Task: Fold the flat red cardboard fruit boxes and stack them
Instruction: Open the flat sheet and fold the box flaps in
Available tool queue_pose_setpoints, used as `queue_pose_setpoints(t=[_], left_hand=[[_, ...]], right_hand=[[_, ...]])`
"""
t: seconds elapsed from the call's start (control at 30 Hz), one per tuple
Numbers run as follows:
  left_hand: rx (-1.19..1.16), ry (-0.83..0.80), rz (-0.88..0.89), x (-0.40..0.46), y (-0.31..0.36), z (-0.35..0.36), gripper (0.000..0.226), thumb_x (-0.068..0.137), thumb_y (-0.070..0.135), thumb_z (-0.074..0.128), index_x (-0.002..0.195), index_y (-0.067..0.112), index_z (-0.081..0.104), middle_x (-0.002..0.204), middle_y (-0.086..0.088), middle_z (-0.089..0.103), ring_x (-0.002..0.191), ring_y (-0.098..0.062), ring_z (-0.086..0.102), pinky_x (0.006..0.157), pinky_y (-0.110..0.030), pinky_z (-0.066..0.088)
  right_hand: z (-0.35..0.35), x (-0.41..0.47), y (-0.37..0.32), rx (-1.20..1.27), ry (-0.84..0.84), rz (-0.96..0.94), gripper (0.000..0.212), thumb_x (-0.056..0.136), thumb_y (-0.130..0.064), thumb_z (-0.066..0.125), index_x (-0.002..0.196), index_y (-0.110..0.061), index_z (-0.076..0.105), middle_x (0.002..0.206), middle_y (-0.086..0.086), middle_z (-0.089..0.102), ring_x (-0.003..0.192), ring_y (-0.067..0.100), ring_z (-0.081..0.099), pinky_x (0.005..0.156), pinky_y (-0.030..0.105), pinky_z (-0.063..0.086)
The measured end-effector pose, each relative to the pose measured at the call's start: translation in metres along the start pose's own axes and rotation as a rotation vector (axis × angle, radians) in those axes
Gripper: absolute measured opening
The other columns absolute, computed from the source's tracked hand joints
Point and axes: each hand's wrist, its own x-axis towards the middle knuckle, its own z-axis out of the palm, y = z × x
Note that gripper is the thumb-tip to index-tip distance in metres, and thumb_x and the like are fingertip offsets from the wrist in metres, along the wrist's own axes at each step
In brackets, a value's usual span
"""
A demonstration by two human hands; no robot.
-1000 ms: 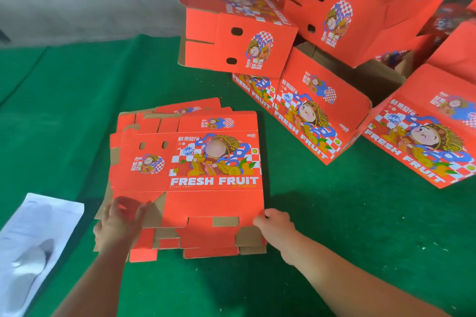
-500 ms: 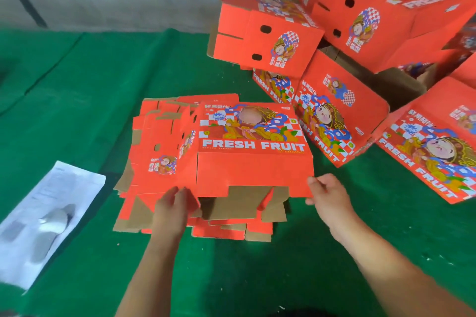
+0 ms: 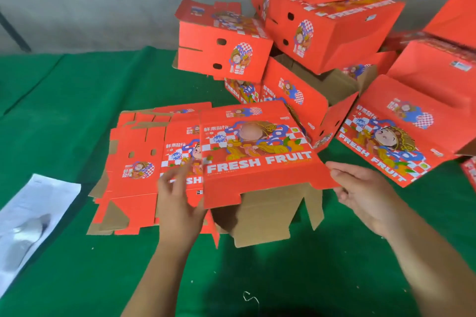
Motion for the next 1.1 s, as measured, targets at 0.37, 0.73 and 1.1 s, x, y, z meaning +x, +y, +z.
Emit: queue_pose_setpoints(t=[0.37,0.73,1.1], left_hand=[[0.270,-0.184,0.241,0.010,0.145,0.070,0.033,0.093,0.052,0.069,0.080,0.023,0.062,0.073,0.003,0.060,0.075,-0.032,0.064,0.056,-0.036,0.041],[-0.392,-0.230,-0.164,-0.036,0.230,0.125,0.014,0.092,0.021,0.059,0.105,0.020,0.054,0.079,0.005,0.067,0.070,-0.020,0.064,0.069,-0.043,0.052],[-0.936,-0.405,-0.443,-0.043,0.252,0.133,0.012,0.103,0.029,0.059,0.099,0.018,0.058,0.061,-0.011,0.051,0.049,-0.021,0.047,0.051,-0.029,0.040]], right_hand=[[-0.009,-0.041,-0.006,0.068,-0.087,-0.143,0.084,0.101,-0.024,0.065,0.154,-0.056,0.009,0.144,-0.007,0.053,0.085,0.024,0.078,0.071,0.034,0.059],[-0.044,-0.042,0.012,-0.643,-0.120,-0.363,0.040,0.078,-0.036,0.052,0.116,-0.028,0.062,0.112,-0.004,0.056,0.105,0.020,0.061,0.093,0.041,0.050],[-0.093,-0.035,-0.004,-0.719,-0.109,-0.415,0.046,0.069,-0.075,0.054,0.084,-0.032,0.051,0.097,-0.013,0.041,0.086,0.000,0.054,0.071,0.033,0.046]])
